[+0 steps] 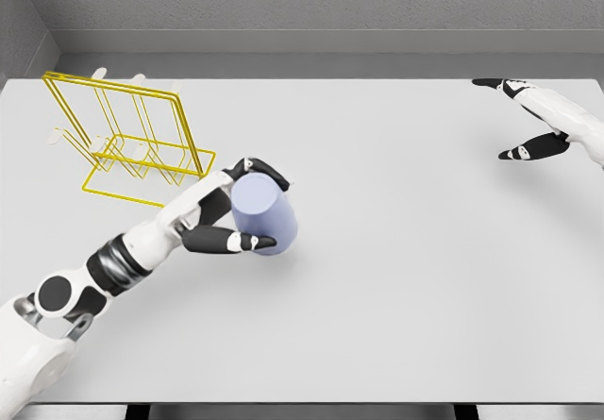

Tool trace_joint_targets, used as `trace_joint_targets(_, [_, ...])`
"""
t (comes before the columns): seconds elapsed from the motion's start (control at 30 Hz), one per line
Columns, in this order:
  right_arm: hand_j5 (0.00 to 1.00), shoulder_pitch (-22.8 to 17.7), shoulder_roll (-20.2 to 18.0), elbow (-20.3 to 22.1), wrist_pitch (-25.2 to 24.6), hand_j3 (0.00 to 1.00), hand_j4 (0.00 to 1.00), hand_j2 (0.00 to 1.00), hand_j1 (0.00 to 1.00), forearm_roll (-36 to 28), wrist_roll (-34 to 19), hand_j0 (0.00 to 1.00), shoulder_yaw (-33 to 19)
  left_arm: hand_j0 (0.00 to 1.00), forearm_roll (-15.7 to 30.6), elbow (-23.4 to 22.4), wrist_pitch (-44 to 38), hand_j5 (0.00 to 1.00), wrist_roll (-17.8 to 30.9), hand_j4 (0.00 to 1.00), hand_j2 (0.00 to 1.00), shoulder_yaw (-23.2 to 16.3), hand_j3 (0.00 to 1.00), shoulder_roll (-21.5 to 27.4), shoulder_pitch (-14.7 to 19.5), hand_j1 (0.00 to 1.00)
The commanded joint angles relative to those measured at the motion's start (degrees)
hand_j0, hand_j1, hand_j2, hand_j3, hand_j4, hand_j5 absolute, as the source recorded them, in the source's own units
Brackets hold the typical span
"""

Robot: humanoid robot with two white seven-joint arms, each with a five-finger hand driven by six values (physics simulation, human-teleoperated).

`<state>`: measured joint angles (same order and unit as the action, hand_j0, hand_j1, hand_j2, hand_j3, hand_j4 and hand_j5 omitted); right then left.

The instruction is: Place the cup on the cup holder with both arms

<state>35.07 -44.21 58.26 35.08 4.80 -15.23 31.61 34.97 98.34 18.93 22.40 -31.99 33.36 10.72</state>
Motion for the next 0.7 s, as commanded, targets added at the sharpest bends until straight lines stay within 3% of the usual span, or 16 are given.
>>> trace_joint_targets(0.0, [1.0,0.0,0.01,0.01,-0.08,1.0,1.0,1.0,1.0,-0.41,0.03,1.0,-0.06,0.32,1.77,1.5,-0.03,0.32,0.01,0.32,0.32,1.85,0.32,2.05,0.0,0.32])
trace_joint_targets(0.13, [1.0,0.0,-0.08,0.01,-0.08,1.0,1.0,1.0,1.0,-0.41,0.03,1.0,-0.06,0.32,3.61,2.21,0.84,0.32,0.18,0.32,0.32,3.17,0.32,4.87,-0.35,0.32])
trace_joint_targets(0.37, [1.0,0.0,0.01,0.01,-0.08,1.0,1.0,1.0,1.0,-0.41,0.03,1.0,-0.06,0.32,5.55,2.56,5.51,0.32,0.27,0.32,0.32,7.82,0.32,10.32,-4.04,0.32])
trace_joint_targets(0.67, [1.0,0.0,0.01,0.01,-0.08,1.0,1.0,1.0,1.0,-0.41,0.03,1.0,-0.06,0.32,9.5,2.65,12.45,0.32,0.36,0.32,0.32,11.6,0.32,15.33,-3.78,0.32])
